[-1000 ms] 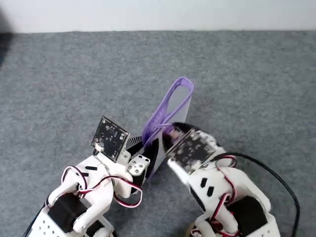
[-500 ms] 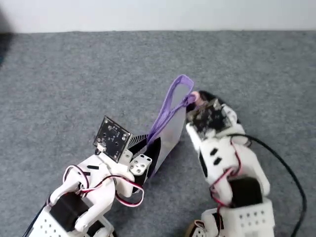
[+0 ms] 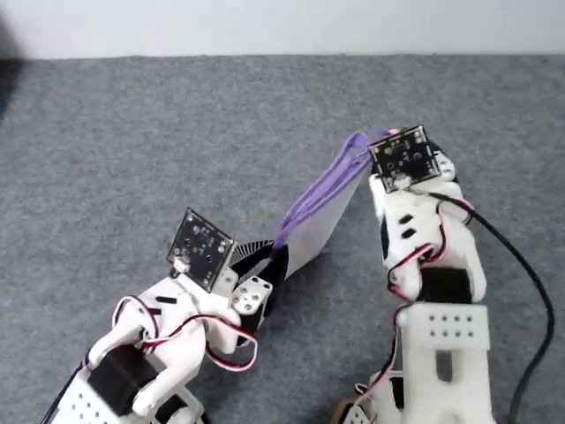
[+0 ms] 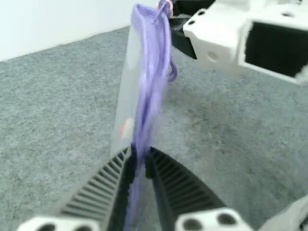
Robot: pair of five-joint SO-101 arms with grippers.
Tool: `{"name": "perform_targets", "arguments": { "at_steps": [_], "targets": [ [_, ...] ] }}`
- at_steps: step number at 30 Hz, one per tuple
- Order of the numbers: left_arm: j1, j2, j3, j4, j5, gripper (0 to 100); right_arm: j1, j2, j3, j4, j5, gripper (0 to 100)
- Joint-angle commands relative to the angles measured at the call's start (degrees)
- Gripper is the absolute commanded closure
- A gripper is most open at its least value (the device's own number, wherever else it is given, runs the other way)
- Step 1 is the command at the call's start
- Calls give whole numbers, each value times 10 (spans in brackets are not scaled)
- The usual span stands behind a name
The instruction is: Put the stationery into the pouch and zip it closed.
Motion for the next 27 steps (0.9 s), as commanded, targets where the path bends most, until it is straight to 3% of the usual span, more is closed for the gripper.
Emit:
{"name": "perform_targets", "arguments": {
  "at_steps": [1, 8, 13, 21, 27],
  "targets": [
    [1, -2, -5, 3, -3, 989, 53, 47, -4, -36, 19, 991],
    [1, -2, -5, -2, -3, 989, 63, 58, -11, -49, 26, 991],
    [0, -2, -8, -25, -5, 982, 5, 7, -13, -30, 20, 991],
    [-105, 2, -24, -37, -3, 720, -111, -115, -13, 25, 23, 991],
    [-164, -2, -34, -38, -3, 713, -212, -226, -12, 75, 29, 991]
  ]
}}
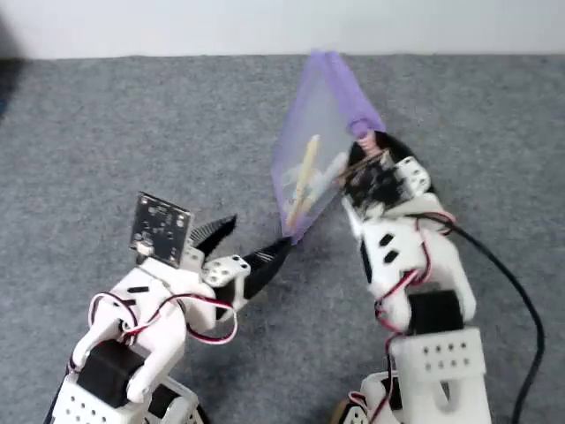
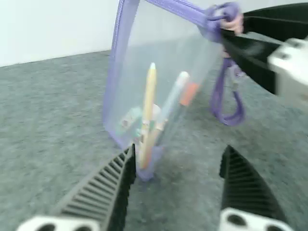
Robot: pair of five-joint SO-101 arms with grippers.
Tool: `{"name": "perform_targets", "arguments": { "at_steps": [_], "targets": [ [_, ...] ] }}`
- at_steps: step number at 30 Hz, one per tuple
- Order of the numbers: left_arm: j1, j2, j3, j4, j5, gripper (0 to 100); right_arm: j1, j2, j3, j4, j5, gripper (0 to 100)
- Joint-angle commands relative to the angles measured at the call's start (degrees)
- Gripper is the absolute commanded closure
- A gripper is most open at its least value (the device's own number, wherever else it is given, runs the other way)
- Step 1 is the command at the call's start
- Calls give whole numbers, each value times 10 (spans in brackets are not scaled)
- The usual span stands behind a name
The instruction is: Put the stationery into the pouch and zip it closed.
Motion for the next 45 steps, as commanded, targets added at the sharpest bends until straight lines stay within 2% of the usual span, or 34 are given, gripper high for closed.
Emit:
{"name": "perform_targets", "arguments": {
  "at_steps": [1, 7, 18, 22, 31, 37, 41, 45],
  "targets": [
    [-33, -5, -35, -17, -3, 713, -57, -83, -14, 40, 18, 991],
    [-58, -5, -65, -14, -4, 713, -72, -175, 18, 119, 57, 991],
    [-54, -5, -91, -11, -6, 713, -72, -298, 84, 178, 84, 991],
    [-56, -5, -123, 27, -16, 713, -71, -327, 101, 192, 85, 991],
    [-58, -6, -197, 123, -27, 713, -20, -371, 141, 191, 84, 991],
    [-53, -6, -221, 200, -27, 713, -23, -384, 155, 187, 81, 991],
    [-51, -6, -221, 220, -60, 713, -23, -384, 154, 185, 81, 991],
    [6, -2, -256, 214, -53, 713, -51, -384, 156, 164, 81, 991]
  ]
}}
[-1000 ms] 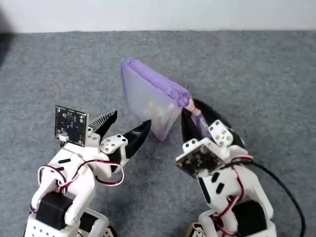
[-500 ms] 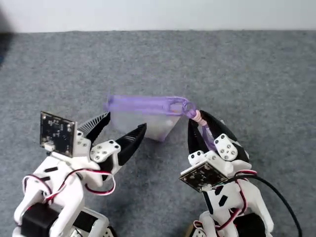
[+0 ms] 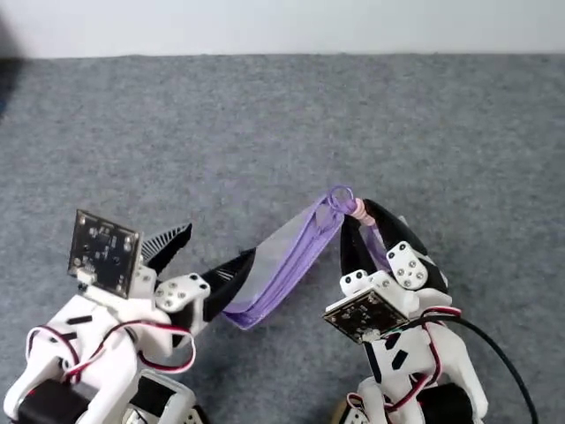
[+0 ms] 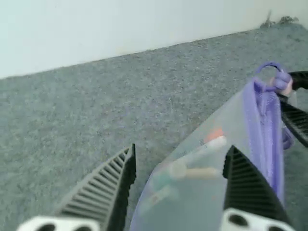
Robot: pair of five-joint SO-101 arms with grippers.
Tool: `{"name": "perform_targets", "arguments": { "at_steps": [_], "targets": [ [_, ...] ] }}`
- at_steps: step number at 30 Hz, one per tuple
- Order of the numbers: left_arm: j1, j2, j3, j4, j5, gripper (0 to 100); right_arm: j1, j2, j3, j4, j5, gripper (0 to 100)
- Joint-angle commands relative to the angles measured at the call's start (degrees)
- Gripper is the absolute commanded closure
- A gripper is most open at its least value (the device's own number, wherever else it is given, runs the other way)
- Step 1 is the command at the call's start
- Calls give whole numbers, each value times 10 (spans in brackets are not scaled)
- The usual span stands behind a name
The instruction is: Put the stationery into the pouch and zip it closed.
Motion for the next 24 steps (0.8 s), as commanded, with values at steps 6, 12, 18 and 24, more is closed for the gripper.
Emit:
{"name": "perform_targets", "arguments": {
  "at_steps": [6, 12, 18, 24],
  "targets": [
    [120, 5, -94, 56, 37, 714, -51, 2, -2, -25, 6, 991],
    [126, 4, -113, 128, 34, 714, -54, 2, -2, -24, 6, 991],
    [126, 2, -59, 132, 34, 714, -55, 2, -2, -25, 6, 991],
    [127, 0, -6, 73, 33, 754, -55, 1, -2, -24, 6, 991]
  ]
}}
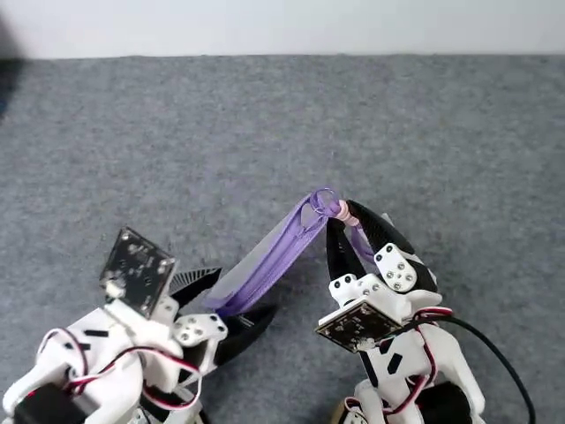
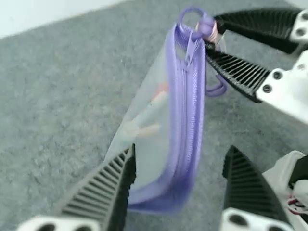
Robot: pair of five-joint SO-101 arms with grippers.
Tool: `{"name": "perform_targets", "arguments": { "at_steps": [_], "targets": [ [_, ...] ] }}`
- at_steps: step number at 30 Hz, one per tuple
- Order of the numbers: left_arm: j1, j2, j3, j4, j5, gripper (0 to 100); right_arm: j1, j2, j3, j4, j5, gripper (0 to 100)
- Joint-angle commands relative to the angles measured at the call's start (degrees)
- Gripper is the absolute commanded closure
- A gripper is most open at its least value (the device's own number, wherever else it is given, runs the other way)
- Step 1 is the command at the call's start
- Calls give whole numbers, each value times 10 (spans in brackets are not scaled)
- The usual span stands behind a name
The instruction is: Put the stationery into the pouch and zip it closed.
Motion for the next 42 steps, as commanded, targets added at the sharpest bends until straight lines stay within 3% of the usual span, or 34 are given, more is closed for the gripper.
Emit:
{"name": "perform_targets", "arguments": {
  "at_steps": [1, 9, 19, 27, 35, 42],
  "targets": [
    [4, 0, 11, -47, 4, 777, -8, 1, -2, -11, 6, 991],
    [4, 0, 27, -89, 4, 991, -5, -1, -2, -11, 6, 991],
    [4, 0, 30, -84, 4, 988, 7, 3, 0, -15, 5, 991],
    [0, 0, 25, -43, 4, 991, 155, 3, 127, -161, 5, 991],
    [-1, -1, 26, -32, 7, 991, 270, 3, 170, -171, 2, 991],
    [4, -1, 26, -49, 5, 989, 265, -2, 166, -170, -15, 991]
  ]
}}
